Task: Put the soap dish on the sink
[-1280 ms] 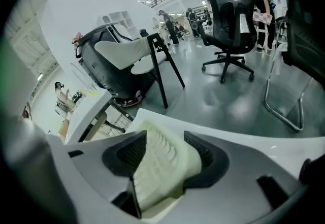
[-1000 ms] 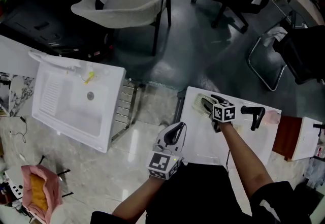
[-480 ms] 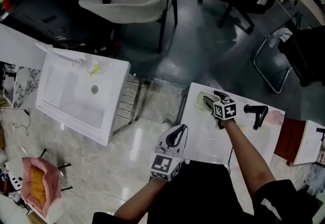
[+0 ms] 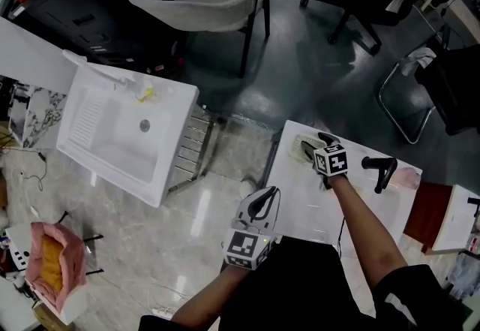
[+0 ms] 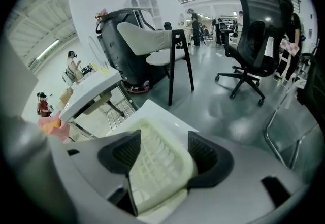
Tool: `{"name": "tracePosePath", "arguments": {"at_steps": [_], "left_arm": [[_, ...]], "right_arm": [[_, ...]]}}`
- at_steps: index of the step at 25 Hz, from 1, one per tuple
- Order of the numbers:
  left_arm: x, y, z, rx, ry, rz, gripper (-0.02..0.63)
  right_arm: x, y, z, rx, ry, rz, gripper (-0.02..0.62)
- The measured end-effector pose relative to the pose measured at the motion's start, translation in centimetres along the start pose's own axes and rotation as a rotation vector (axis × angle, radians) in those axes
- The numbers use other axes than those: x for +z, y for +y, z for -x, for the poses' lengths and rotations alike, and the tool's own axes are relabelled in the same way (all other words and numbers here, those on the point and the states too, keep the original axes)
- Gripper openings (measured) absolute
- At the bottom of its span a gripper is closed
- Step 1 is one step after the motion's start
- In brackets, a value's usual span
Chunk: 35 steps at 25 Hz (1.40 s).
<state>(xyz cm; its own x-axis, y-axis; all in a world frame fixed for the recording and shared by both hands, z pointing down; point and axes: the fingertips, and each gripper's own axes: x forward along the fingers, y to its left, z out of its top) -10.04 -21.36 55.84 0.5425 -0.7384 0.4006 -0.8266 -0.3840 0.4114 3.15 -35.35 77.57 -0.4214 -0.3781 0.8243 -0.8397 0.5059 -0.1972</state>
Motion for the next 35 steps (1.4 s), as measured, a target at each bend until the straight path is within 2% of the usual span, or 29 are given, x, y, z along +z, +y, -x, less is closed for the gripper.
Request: {"name": "tracePosePath", "arguments": {"at_steps": [7,10,18,30,35], "left_arm": [[0.0,-0.4,1.2,0.007,-0.032,0.017,0.023],[0.0,-0.2,1.6,0.021,-0.038,0.022,0.023],[0.1,-0.7,2.1,0.041,-0.049,0.019,0.023],[1.9,-5.3,1.2,0.058,-0.101,-0.045,0.023],[2.3,-8.1,1.1,0.081,-0.117,-0.075,0.023]], "right_arm": [[0.0,0.2,-0.2,0.027,0.02,0.026,0.29],[0.0,0.3,-0.1,0.031,0.015,0.019,0.312],[0.3,-0.2,1.6,0.021,-0.017,0.008,0.316],[0.7,1.2,11.8,0.144,-0.199,-0.063,0.31],[0.8,2.4,17.6,0.219,-0.305,-0.039,0.272]]}}
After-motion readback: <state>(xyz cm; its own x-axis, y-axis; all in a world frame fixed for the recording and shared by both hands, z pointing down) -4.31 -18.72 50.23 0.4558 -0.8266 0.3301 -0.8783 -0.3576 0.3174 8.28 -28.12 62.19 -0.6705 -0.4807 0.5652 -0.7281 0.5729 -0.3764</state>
